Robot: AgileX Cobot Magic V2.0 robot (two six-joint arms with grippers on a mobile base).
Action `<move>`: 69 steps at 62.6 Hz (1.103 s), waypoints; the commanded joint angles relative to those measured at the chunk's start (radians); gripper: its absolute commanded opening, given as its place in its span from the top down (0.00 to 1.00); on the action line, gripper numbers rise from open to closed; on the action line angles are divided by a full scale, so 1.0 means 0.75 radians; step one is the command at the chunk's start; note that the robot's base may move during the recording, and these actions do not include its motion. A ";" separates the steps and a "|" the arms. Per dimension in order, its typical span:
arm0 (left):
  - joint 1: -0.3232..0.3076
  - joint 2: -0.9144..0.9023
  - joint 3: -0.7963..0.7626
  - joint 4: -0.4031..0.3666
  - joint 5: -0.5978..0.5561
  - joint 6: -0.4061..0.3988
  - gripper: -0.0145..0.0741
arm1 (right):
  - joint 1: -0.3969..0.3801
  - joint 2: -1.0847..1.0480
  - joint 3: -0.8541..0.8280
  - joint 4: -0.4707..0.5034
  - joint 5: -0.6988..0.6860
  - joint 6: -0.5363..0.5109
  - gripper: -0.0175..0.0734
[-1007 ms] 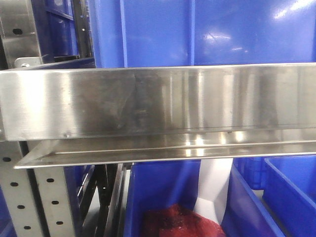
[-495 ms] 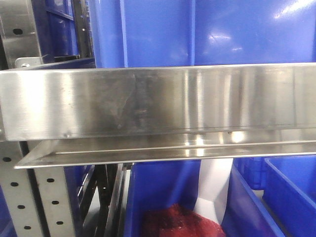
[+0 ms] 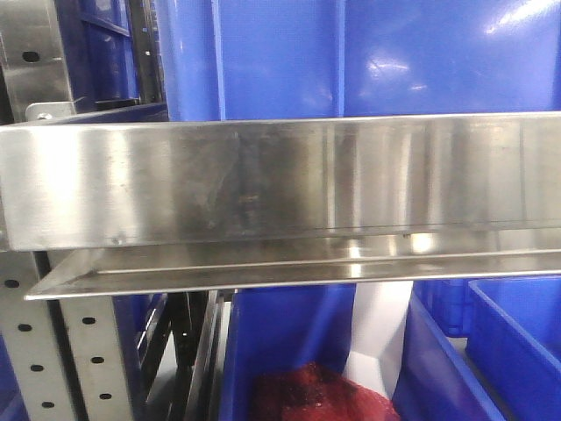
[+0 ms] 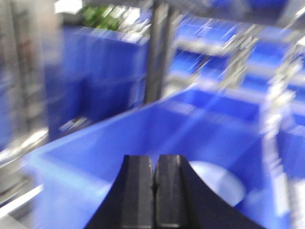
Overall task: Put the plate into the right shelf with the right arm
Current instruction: 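Withdraw the right gripper out of the shelf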
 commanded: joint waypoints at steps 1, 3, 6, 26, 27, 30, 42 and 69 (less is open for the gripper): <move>0.001 -0.008 0.013 -0.008 -0.116 -0.004 0.89 | -0.048 -0.035 0.086 -0.026 -0.301 0.035 0.75; 0.001 -0.008 0.013 -0.008 -0.116 -0.004 0.89 | -0.078 -0.060 0.144 -0.026 -0.368 0.055 0.75; 0.001 -0.008 0.013 -0.008 -0.116 -0.004 0.89 | -0.126 -0.101 0.217 -0.026 -0.451 0.078 0.75; 0.001 -0.008 0.013 -0.008 -0.116 -0.004 0.89 | -0.349 -0.440 0.747 -0.046 -0.669 0.141 0.75; 0.001 -0.008 0.013 -0.008 -0.116 -0.004 0.89 | -0.359 -0.454 0.763 -0.053 -0.669 0.154 0.75; 0.001 -0.008 0.013 -0.008 -0.116 -0.004 0.89 | -0.379 -0.490 0.812 -0.078 -0.669 0.204 0.75; 0.001 -0.008 0.013 -0.008 -0.116 -0.004 0.89 | -0.404 -0.633 1.032 -0.146 -0.693 0.268 0.75; 0.001 -0.008 0.013 -0.008 -0.116 -0.004 0.89 | -0.404 -0.859 1.385 -0.321 -0.770 0.462 0.75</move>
